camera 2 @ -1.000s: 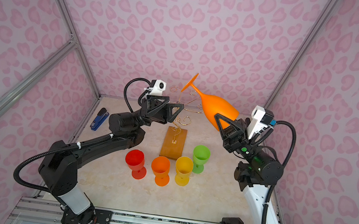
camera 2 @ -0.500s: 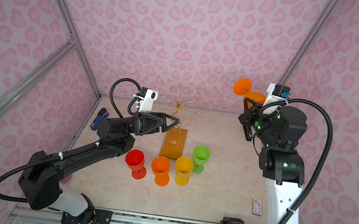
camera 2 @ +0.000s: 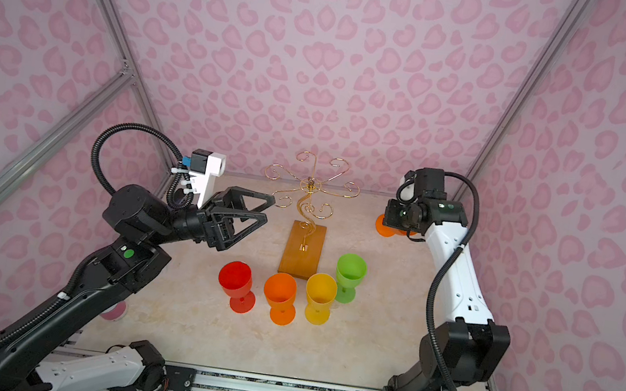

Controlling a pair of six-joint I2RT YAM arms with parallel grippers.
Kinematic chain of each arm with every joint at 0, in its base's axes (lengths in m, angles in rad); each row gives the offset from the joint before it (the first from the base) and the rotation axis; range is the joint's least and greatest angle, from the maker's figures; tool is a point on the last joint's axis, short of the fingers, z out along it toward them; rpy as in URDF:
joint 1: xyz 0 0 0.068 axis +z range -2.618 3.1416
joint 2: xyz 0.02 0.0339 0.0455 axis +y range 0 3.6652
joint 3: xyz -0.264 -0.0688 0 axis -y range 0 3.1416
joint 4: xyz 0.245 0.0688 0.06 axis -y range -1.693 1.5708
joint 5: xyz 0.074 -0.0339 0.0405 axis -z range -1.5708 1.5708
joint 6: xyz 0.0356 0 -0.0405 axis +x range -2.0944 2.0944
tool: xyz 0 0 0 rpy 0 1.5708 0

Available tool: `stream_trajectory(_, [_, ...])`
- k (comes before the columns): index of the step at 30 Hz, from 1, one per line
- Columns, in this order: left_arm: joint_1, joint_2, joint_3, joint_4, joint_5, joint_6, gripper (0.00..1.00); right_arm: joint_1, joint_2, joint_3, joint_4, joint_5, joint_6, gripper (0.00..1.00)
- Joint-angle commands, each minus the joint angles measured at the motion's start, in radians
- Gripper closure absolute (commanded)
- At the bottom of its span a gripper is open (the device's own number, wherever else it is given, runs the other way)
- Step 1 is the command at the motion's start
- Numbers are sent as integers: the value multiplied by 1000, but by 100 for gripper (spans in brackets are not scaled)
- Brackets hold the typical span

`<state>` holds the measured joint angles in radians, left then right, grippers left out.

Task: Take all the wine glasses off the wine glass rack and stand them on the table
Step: 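Lower the orange glass upside down beside the green glass with the right gripper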

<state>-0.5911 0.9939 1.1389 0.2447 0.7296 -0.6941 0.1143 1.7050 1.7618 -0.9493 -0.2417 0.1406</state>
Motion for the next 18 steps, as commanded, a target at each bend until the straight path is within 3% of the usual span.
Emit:
stream_trajectory(1, [2,-49,-6,-173,-58,116,10,36,94,45,-79,52,-50,100])
stream_trajectory(9, [5,-117,-20,-246,-89,147,10,120,324,218,-243,96,-93,100])
stream_trajectory(18, [8,-110,-7,-275,-94,166,10,130,361,187,-223,32,-93,100])
